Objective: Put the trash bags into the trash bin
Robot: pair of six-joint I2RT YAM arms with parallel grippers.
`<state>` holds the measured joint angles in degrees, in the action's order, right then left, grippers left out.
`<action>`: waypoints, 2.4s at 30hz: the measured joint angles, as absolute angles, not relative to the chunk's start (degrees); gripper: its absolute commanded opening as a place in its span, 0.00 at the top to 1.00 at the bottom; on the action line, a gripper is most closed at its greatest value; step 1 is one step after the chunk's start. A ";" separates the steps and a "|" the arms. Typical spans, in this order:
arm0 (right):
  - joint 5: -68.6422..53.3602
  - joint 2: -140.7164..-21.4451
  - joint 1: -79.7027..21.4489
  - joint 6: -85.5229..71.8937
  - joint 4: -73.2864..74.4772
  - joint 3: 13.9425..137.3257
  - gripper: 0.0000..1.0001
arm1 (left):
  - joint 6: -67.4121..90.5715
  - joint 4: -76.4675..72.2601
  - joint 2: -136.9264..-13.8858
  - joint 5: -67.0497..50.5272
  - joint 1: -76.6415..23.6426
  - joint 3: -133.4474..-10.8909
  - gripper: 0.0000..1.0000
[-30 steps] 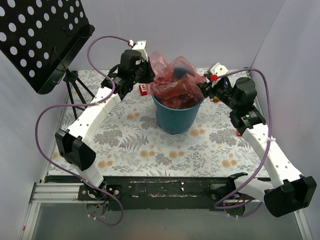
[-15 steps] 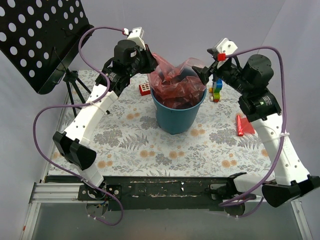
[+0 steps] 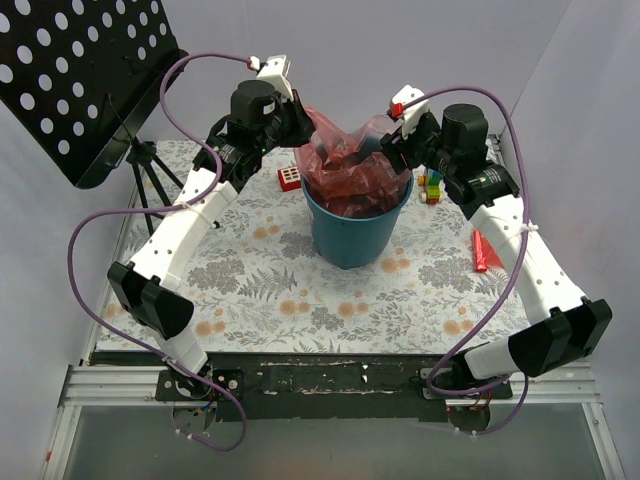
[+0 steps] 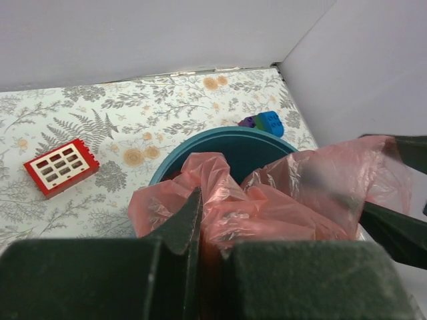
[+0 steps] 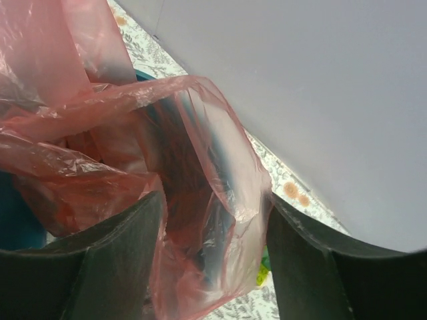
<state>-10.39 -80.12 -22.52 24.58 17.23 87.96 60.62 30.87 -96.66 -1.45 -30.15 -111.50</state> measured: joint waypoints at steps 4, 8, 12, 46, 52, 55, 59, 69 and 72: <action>-10.24 -80.36 -21.96 24.47 18.06 87.96 0.70 | 58.54 30.92 -98.26 1.32 -30.15 -111.90 1.00; -11.53 -80.77 -19.14 22.83 18.70 88.03 0.97 | 56.03 31.29 -100.14 3.14 -30.13 -111.94 1.00; -14.06 -84.03 -14.28 20.12 20.58 90.56 0.99 | 52.21 31.99 -102.91 6.96 -30.09 -114.39 1.00; -28.27 -103.42 -6.61 17.39 43.81 100.99 0.64 | 49.80 50.78 -110.37 -24.29 -16.27 -109.84 0.35; -26.72 -99.48 -5.98 17.98 44.95 100.99 0.48 | 51.48 52.18 -110.17 -40.07 -11.62 -108.55 0.26; -25.26 -94.56 -4.82 17.06 42.96 100.77 0.50 | 52.29 51.31 -110.04 -42.44 -10.11 -109.56 0.21; -26.39 -88.86 -1.93 15.31 38.17 100.55 0.46 | 53.82 47.86 -107.83 -40.51 -8.51 -109.01 0.06; -43.75 -86.94 -1.52 15.79 27.27 95.29 0.37 | 41.08 24.86 -86.28 -40.71 -7.75 -92.47 0.05; -44.80 -90.67 -2.02 15.14 25.78 95.29 0.36 | 34.59 22.57 -85.65 -42.68 -8.21 -92.55 0.04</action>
